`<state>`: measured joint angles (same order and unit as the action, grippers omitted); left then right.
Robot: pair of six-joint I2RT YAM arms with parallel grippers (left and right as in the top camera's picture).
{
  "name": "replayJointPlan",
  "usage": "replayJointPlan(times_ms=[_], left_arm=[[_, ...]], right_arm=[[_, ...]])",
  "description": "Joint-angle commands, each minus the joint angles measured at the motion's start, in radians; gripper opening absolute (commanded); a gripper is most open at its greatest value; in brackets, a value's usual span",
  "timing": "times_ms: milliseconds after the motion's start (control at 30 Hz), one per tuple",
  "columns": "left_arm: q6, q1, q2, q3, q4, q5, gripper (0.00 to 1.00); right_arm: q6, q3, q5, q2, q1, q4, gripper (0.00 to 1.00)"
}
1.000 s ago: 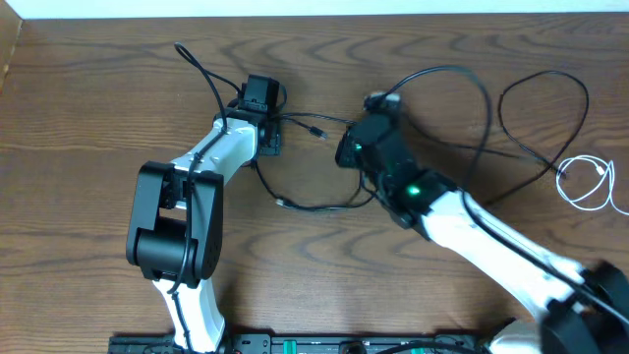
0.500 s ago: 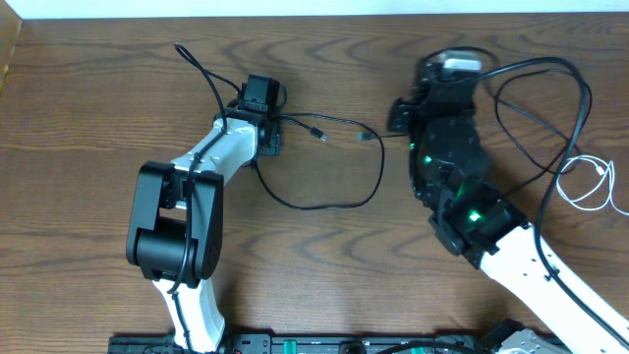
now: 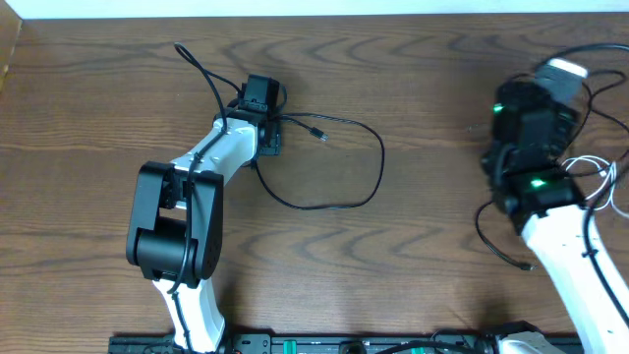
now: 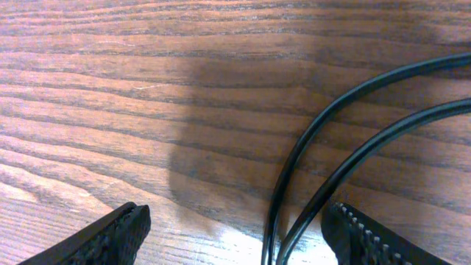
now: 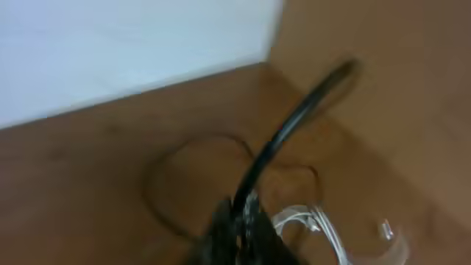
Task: Untangle cables
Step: 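Pull the black cable to the right with the right gripper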
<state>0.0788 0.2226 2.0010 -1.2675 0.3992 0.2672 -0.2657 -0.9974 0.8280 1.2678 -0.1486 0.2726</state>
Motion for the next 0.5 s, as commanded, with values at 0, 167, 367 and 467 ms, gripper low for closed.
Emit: replayJointPlan(times_ms=[0,167,367,467], left_arm=[[0.011,-0.002,-0.008,0.007,0.002,0.003,0.81],[0.012,-0.002,-0.008,0.007,0.002,0.002,0.81],[0.012,-0.002,-0.008,0.007,0.002,0.002,0.81],[0.012,-0.002,-0.008,0.007,0.002,0.002,0.81]], right_arm=[[-0.249,-0.002,-0.12,0.008,0.11,0.061,0.01],[-0.37,-0.002,-0.439,0.045,0.288,0.114,0.01],[-0.37,-0.002,-0.619,0.125,0.384,0.114,0.01],[-0.37,-0.002,-0.707,0.163,0.391,0.112,0.25]])
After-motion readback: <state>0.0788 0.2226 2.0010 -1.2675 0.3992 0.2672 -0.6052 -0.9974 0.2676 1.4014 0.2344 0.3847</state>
